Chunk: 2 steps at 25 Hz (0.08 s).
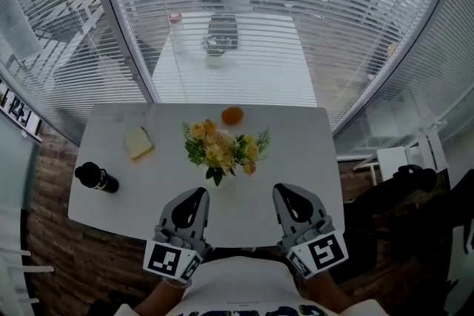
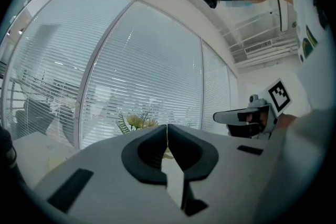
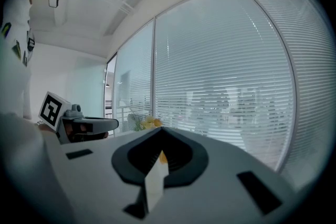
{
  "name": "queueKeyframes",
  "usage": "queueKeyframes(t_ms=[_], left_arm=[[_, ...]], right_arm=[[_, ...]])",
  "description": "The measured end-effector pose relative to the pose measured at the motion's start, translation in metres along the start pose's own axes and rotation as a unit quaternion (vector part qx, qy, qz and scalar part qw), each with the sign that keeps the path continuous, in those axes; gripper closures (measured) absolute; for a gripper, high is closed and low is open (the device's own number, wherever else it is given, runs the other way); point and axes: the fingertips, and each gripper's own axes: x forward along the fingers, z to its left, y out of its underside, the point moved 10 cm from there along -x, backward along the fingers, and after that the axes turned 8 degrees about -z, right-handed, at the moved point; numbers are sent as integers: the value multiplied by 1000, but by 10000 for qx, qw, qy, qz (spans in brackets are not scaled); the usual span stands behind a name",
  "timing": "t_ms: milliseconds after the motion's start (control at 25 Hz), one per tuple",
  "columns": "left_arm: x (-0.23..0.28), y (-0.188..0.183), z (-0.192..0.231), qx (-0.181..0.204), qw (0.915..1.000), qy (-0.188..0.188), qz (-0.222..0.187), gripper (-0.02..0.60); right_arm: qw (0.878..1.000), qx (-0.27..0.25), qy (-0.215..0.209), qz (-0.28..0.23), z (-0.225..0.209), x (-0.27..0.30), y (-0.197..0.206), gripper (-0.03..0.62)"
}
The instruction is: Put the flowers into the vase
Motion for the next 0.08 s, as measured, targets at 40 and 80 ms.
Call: queueKeyframes(t_ms=[40, 80], left_arm=[[0, 1, 0, -1, 10000, -3, 5, 565], [0, 1, 1, -3, 10000, -5, 12, 565]], right_arm=[[10000, 5, 2, 1, 0, 0, 1, 584], [10000, 10, 4, 3, -1, 1, 1, 585]])
